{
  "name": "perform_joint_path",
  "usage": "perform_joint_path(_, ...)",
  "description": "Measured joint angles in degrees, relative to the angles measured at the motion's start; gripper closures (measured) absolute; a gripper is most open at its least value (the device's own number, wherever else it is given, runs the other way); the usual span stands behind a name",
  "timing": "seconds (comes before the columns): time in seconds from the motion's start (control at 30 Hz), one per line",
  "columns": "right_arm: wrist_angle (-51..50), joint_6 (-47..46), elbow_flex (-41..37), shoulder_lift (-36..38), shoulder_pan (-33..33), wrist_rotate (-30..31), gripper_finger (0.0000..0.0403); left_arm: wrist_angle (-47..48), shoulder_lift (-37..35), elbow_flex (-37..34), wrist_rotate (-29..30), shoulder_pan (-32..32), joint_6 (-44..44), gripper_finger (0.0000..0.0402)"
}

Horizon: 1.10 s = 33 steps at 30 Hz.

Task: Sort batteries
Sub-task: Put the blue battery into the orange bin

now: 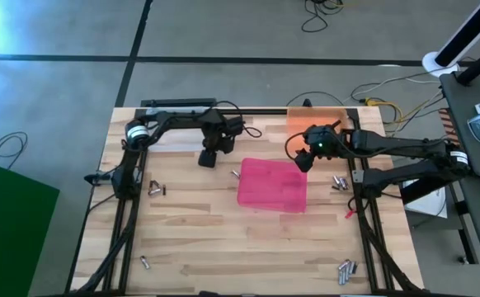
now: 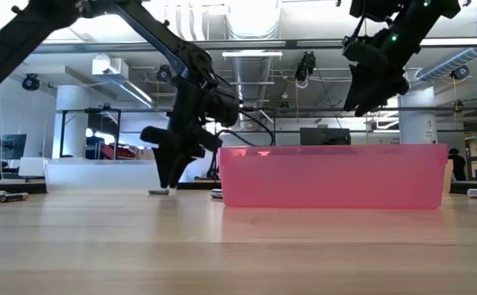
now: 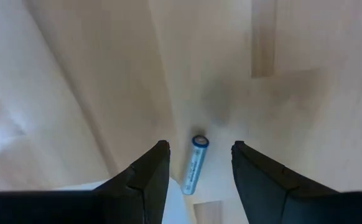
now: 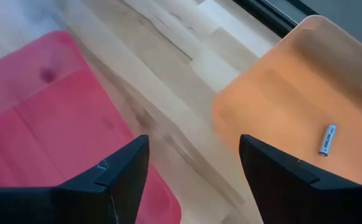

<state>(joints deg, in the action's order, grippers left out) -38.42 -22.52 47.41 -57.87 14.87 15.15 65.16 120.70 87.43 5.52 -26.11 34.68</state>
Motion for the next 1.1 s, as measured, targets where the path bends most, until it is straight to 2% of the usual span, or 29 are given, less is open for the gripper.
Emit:
perform_joint_path(0.4, 0.35, 0.63, -0.02, 0.02, 0.0, 0.57, 0.0166, 0.23, 3.02, 0.02, 3.0, -0.04, -1.3, 0.0252)
perform_joint_path(0.5, 0.35, 0.82, -0.02, 0.05, 0.0, 0.56, 0.0168, 0.25, 3.07, -0.02, 3.02, -0.13, -2.22, 0.0282)
perform_joint_path(0.67, 0.42, 2.73, -0.02, 0.63, -0.36, 1.57, 0.0176, -1.76, 3.08, -0.1, 3.55, -0.2, -2.85, 0.0379)
perform_joint_path(0.8, 0.53, 3.08, -0.02, 1.23, -1.3, 2.03, 0.0189, -2.92, 3.07, -0.19, 2.78, -0.2, -2.85, 0.0384)
perform_joint_path(0.9, 0.98, 3.74, -0.06, 1.36, -2.29, 2.53, 0.0199, -3.93, 2.41, -0.2, -0.73, -0.23, -2.81, 0.039)
perform_joint_path(1.0, 5.13, 4.56, -1.74, 1.7, -3.28, 5.21, 0.0206, -7.78, 0.56, -0.4, -9.47, 0.14, -2.85, 0.0396)
perform_joint_path(1.1, 13.45, 6.98, -5.57, 2.29, -3.5, 5.58, 0.0208, -12.34, -2.85, -0.47, -18.88, 0.48, -3.7, 0.0397)
